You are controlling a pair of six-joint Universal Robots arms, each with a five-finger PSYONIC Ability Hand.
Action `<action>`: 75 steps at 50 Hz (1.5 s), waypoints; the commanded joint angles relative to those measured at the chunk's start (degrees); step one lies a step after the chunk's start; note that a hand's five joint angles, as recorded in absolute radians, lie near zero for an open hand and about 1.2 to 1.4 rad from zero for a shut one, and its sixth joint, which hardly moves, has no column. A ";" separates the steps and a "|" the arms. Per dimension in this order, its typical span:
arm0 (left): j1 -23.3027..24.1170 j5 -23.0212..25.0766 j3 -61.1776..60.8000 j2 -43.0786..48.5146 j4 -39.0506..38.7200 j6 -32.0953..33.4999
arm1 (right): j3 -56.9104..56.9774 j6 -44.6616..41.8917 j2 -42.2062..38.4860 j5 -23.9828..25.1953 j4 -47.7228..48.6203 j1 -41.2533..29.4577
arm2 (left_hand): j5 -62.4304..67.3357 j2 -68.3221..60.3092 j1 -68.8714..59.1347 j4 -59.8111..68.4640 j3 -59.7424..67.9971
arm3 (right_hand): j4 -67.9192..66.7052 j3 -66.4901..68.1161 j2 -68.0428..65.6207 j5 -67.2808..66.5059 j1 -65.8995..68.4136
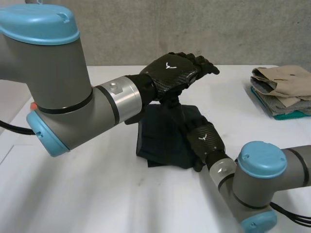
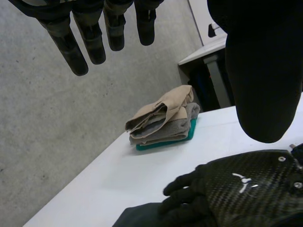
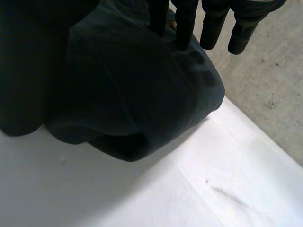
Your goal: Fold the laundry.
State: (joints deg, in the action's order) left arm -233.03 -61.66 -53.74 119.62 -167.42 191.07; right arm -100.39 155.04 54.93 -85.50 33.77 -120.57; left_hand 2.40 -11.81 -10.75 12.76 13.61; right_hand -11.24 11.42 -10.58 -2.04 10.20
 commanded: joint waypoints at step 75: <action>0.47 -6.98 -1.72 -5.45 -5.90 0.10 | 64.27 35.77 -31.11 31.18 14.66 45.42 | 0.67 -1.27 -2.32 0.32 -0.54 | -68.76 68.58 -69.42 -67.96 69.80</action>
State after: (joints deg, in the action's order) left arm -233.32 -68.55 -54.61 113.94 -173.32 191.16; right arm -39.92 189.22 33.77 -59.62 47.15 -79.12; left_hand 2.41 -12.45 -10.94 12.01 12.72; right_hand -68.76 66.71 -66.19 -53.63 59.62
